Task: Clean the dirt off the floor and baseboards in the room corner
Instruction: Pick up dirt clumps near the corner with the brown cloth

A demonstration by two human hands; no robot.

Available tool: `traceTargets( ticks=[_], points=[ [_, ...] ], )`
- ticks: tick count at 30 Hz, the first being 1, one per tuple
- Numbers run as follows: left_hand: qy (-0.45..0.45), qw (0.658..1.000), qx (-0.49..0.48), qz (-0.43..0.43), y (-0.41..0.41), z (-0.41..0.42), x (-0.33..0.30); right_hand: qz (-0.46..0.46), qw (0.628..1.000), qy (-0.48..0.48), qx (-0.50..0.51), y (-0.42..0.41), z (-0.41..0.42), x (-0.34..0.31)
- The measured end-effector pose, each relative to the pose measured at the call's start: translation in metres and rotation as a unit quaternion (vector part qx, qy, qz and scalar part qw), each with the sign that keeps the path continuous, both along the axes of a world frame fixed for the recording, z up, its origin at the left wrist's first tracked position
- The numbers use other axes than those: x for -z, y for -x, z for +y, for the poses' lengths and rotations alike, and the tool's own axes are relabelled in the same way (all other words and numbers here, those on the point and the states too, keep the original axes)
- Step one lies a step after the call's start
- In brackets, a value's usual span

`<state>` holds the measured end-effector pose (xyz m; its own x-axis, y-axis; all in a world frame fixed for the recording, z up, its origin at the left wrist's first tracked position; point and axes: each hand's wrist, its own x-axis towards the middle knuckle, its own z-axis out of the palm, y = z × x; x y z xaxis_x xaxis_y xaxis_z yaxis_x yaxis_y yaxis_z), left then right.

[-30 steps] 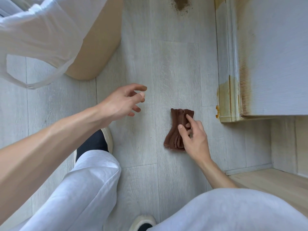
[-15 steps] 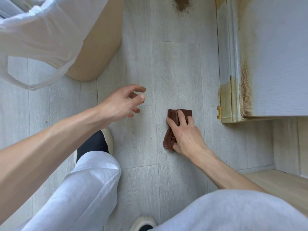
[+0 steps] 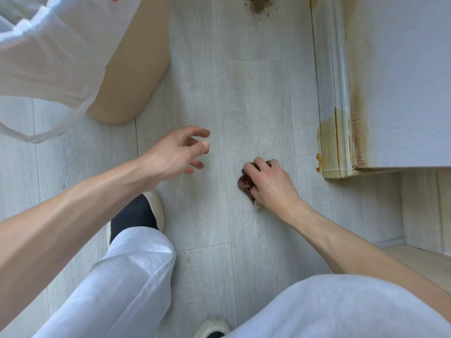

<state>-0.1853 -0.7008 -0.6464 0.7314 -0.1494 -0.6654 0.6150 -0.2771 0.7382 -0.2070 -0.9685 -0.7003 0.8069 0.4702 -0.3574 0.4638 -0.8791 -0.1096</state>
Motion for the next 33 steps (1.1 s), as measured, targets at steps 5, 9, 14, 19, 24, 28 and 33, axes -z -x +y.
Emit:
traceTargets(
  ticks=[5,9,14,19,24,28,33],
  points=[
    [-0.008,1.000,-0.005,0.003,0.005,0.007,-0.001,-0.006,0.999,-0.033,0.039,-0.007,0.000,0.009],
    [-0.009,1.000,-0.006,-0.009,0.010,0.008,-0.003,-0.014,0.991,-0.068,0.117,-0.012,0.005,0.012],
    [-0.034,0.995,0.019,-0.091,0.011,0.011,-0.017,-0.007,0.967,-0.161,0.196,-0.016,-0.006,-0.019],
    [-0.099,0.954,0.076,-0.271,0.002,0.014,-0.062,0.044,0.900,-0.293,0.320,-0.039,-0.014,-0.099],
    [-0.095,0.866,0.030,-0.490,-0.018,0.030,-0.135,0.051,0.838,-0.476,0.261,-0.096,0.040,-0.210],
    [-0.126,0.782,-0.113,-0.600,-0.045,0.089,-0.186,0.094,0.806,-0.574,0.111,-0.152,0.126,-0.275],
    [-0.076,0.881,-0.178,-0.432,-0.081,0.163,-0.186,0.235,0.813,-0.533,-0.008,-0.202,0.231,-0.291]
  ],
)
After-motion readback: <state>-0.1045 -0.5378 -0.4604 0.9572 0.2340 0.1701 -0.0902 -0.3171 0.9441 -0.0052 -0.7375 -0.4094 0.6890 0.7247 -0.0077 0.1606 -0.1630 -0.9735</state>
